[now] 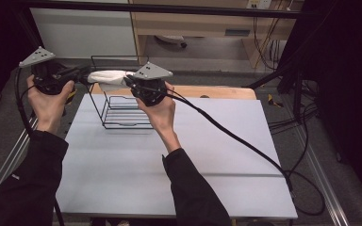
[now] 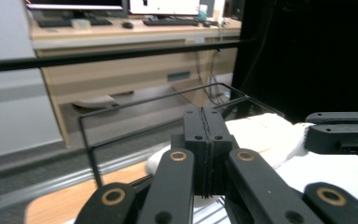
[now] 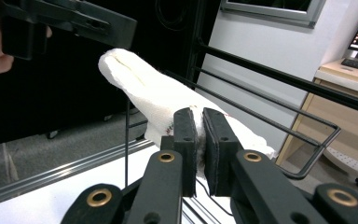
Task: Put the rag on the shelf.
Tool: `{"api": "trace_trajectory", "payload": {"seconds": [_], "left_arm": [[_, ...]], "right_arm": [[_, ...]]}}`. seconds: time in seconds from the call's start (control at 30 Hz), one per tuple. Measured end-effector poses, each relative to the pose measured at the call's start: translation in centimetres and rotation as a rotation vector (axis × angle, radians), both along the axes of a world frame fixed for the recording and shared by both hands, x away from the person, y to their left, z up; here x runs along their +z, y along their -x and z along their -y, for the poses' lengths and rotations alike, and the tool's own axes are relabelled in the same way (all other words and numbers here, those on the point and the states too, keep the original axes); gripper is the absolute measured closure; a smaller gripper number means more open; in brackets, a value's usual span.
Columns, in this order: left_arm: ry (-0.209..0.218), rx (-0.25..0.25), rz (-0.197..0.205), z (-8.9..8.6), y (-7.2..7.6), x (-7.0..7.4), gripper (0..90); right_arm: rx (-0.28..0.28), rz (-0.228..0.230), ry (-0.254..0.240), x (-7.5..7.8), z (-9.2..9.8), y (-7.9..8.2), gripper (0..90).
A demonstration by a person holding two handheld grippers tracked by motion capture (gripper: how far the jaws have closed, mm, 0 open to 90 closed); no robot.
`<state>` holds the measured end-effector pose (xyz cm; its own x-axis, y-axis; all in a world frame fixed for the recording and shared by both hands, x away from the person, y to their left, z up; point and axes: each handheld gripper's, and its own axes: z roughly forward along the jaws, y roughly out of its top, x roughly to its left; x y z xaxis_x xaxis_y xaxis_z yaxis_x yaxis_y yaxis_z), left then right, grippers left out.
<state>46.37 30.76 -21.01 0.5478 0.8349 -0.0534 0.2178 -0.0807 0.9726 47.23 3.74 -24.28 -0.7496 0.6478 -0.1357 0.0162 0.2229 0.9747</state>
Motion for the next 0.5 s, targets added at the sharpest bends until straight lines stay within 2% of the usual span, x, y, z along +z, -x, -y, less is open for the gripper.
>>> {"api": "trace_trajectory", "payload": {"seconds": [0.2,0.5], "left_arm": [[-0.023,-0.048,-0.037,0.7,0.0,-1.3,90.0],[-0.034,-0.069,-0.062,0.7,0.2,-3.2,90.0]], "right_arm": [[0.009,-0.012,0.002,-0.6,0.3,0.0,84.5],[0.021,-0.026,0.019,-0.9,0.4,0.0,82.9]]}}
